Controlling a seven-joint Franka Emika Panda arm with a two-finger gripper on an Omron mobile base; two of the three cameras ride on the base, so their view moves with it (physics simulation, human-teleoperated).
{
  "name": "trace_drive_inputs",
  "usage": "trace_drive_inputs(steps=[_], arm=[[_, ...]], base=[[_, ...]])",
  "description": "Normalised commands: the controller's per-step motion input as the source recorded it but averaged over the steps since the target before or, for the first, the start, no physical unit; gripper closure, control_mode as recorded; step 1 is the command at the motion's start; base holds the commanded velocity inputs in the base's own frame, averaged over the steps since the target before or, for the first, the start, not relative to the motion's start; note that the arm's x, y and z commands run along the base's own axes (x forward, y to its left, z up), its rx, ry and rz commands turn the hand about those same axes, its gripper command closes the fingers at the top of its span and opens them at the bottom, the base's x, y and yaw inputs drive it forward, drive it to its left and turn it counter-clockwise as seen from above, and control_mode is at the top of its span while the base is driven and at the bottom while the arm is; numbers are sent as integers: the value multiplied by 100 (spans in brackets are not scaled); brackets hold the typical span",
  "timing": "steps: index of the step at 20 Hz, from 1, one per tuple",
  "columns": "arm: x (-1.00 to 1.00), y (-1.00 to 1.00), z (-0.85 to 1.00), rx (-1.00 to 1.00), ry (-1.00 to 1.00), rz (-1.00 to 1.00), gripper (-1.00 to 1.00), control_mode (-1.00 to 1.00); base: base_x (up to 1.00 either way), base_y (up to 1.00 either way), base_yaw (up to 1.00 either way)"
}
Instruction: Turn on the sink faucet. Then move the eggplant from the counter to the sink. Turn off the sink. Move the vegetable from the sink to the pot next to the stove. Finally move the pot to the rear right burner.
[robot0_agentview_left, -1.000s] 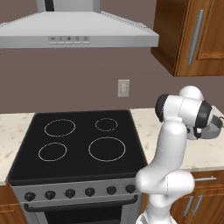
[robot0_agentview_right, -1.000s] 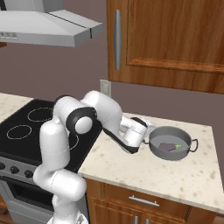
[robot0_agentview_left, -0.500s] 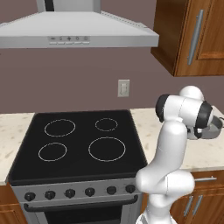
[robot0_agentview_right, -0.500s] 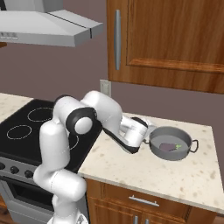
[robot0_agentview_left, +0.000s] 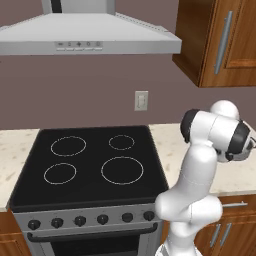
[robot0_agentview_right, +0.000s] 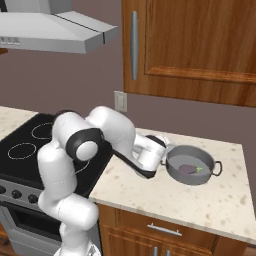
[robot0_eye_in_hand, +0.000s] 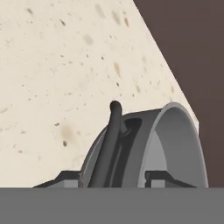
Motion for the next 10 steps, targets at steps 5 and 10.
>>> trace_drive_inputs(steps=[5,10], arm=[[-44,46,11,0,-6,11,100,-100],[-43,53,21,-5,-7,14,100,-100]], base=[[0,0,0],[0,0,0]])
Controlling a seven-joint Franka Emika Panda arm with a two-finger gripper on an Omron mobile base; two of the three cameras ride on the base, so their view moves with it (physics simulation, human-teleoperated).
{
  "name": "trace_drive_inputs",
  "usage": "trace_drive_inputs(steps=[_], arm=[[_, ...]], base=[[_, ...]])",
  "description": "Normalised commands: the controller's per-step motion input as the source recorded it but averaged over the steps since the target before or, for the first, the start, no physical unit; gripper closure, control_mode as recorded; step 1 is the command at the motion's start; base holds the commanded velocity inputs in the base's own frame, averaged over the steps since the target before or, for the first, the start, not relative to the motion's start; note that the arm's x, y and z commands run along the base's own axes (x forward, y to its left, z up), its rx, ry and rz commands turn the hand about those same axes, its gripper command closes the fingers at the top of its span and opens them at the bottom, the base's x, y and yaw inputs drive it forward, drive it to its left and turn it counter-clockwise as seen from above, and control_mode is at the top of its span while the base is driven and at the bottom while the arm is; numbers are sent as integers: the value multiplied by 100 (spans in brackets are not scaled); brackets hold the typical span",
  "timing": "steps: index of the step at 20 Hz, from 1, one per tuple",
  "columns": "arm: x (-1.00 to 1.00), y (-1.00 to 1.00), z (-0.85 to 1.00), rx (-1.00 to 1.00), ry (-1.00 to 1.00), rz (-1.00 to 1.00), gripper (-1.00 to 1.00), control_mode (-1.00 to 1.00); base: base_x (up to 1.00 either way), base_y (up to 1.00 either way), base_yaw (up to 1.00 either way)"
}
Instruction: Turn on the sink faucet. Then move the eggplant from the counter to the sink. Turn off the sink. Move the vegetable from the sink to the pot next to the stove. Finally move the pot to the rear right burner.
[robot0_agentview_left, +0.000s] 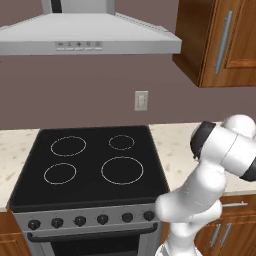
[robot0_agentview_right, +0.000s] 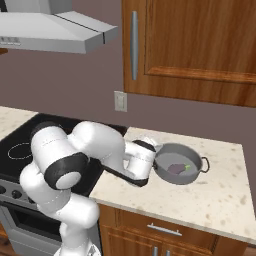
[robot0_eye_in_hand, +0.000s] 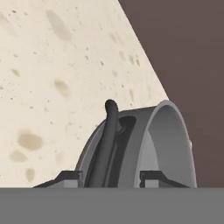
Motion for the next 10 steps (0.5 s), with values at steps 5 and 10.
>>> trace_drive_inputs(steps=[5,10], arm=[[-32,57,29,-6,-9,15,100,-100],[-20,62,24,-5,-3,17,100,-100]], base=[[0,0,0],[0,0,0]])
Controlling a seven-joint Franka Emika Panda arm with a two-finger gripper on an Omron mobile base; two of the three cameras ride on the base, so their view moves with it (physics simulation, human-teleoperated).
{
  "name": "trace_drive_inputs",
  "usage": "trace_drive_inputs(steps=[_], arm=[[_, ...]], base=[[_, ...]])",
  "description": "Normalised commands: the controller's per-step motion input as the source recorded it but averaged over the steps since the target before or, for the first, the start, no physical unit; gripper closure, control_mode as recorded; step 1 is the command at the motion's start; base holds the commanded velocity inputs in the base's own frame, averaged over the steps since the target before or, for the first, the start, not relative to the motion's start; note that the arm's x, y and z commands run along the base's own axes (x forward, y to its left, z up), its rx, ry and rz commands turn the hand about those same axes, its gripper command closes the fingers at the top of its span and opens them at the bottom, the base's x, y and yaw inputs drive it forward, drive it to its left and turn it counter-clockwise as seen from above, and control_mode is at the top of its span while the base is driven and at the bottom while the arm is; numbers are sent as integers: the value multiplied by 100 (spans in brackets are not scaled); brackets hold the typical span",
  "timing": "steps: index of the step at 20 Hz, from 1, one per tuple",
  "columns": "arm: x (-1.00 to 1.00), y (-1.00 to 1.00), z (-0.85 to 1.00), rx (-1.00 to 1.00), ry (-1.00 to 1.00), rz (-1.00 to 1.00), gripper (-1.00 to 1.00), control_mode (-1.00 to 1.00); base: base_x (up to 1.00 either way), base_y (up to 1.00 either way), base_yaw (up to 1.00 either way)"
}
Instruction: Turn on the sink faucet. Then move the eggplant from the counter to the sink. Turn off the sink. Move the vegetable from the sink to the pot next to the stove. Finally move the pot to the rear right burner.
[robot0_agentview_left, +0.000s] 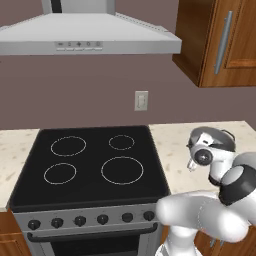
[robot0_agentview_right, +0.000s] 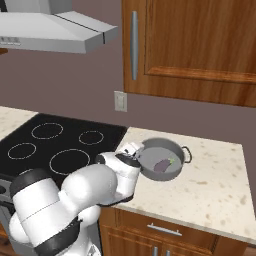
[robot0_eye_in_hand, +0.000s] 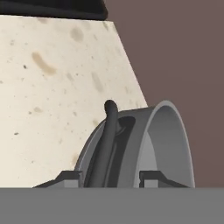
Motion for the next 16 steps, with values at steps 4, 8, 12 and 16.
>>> trace_drive_inputs(steps=[4,8,12,16], arm=[[0,72,42,-3,0,17,100,-100],[0,76,57,-2,0,15,100,-100],[1,76,52,-4,1,15,100,-100],[0,77,38,-4,3,15,100,-100]], base=[[0,0,0],[0,0,0],[0,0,0],[0,0,0]])
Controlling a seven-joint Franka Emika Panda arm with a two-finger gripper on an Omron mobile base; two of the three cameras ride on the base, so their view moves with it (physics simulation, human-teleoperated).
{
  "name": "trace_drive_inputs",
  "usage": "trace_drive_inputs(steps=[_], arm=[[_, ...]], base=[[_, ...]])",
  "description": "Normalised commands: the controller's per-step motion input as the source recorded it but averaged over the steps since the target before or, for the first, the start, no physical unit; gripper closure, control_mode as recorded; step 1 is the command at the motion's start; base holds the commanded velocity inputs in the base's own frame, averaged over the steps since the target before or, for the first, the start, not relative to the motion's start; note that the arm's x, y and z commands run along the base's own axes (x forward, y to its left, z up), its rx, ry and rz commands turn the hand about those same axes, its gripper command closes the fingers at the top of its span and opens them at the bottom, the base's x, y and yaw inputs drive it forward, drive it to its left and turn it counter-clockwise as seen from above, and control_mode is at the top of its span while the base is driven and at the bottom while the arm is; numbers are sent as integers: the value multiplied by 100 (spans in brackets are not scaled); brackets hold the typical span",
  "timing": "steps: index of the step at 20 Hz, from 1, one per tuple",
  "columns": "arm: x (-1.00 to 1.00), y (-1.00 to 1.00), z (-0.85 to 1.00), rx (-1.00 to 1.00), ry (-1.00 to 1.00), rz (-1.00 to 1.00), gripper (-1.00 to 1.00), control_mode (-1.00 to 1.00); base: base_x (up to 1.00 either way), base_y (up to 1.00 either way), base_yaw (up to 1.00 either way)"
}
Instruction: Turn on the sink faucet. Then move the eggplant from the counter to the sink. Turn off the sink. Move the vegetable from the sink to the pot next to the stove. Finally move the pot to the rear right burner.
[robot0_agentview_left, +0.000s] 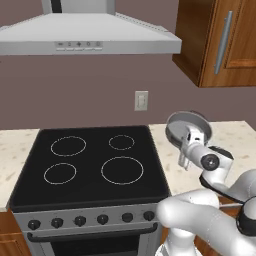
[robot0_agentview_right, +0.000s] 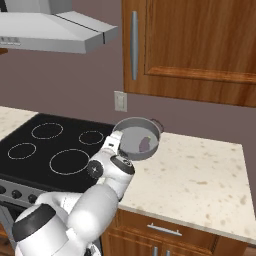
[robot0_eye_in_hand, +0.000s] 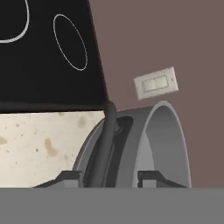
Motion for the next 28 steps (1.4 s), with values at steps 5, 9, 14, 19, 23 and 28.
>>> trace_drive_inputs(steps=[5,9,14,19,23,28], arm=[[0,77,38,-4,4,15,100,-100],[0,78,38,-4,5,15,100,-100],[0,77,34,-4,6,14,100,-100],[0,75,27,-6,5,12,100,-100],[0,67,20,-7,8,10,100,-100],[0,56,16,-4,10,9,100,-100]], base=[[0,0,0],[0,0,0],[0,0,0],[0,0,0],[0,0,0],[0,0,0]])
